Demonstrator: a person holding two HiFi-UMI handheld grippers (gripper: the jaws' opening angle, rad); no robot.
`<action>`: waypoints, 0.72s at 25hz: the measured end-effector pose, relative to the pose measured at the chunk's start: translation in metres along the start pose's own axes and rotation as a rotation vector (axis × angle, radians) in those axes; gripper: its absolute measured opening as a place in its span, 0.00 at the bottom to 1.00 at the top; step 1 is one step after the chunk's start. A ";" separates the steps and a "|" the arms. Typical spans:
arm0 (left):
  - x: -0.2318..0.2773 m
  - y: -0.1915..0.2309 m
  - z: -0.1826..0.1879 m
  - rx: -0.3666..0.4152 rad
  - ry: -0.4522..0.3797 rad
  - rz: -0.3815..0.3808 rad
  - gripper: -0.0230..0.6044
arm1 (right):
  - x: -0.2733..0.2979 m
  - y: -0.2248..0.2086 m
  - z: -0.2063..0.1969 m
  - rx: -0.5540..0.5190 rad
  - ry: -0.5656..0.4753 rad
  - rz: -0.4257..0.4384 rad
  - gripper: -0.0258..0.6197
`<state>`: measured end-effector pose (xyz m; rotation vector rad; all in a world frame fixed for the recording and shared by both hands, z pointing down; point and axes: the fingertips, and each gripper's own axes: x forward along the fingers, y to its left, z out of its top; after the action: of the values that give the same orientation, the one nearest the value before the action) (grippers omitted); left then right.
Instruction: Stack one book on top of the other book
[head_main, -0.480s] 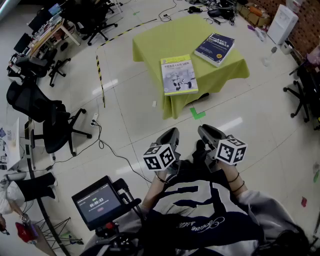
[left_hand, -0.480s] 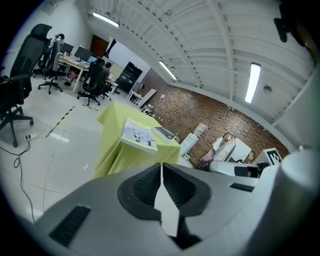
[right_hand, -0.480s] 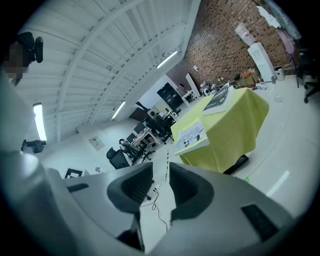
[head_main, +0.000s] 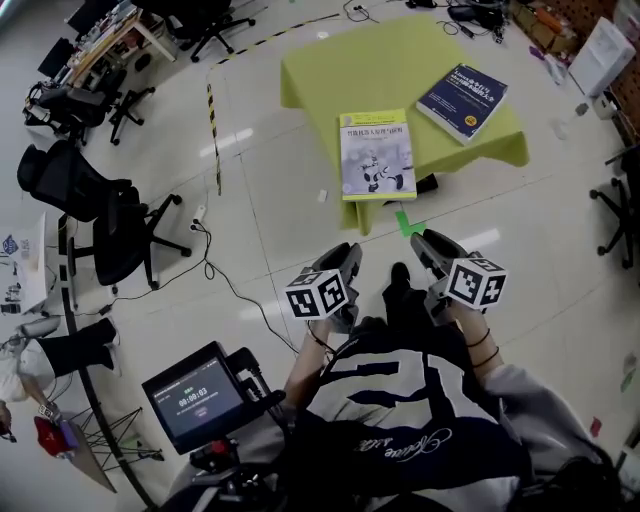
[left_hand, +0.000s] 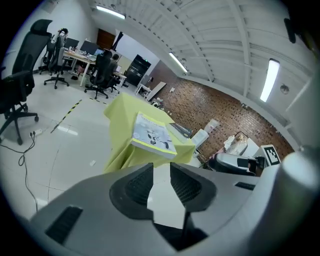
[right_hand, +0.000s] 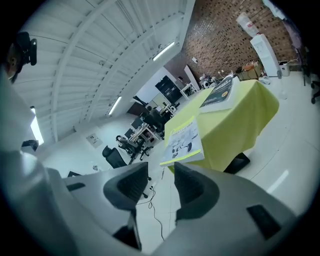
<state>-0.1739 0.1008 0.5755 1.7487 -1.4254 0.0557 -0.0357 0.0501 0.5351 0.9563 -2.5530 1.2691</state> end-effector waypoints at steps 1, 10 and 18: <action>0.010 0.005 0.003 -0.018 0.013 0.004 0.20 | 0.010 -0.008 0.006 -0.003 0.018 0.005 0.28; 0.084 0.063 0.058 -0.228 0.003 0.052 0.36 | 0.089 -0.087 0.040 0.027 0.186 0.025 0.42; 0.123 0.097 0.066 -0.344 0.061 0.024 0.36 | 0.133 -0.130 0.042 0.135 0.280 0.047 0.43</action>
<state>-0.2404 -0.0343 0.6535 1.4359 -1.3233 -0.1163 -0.0574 -0.1034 0.6459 0.6867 -2.3128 1.4870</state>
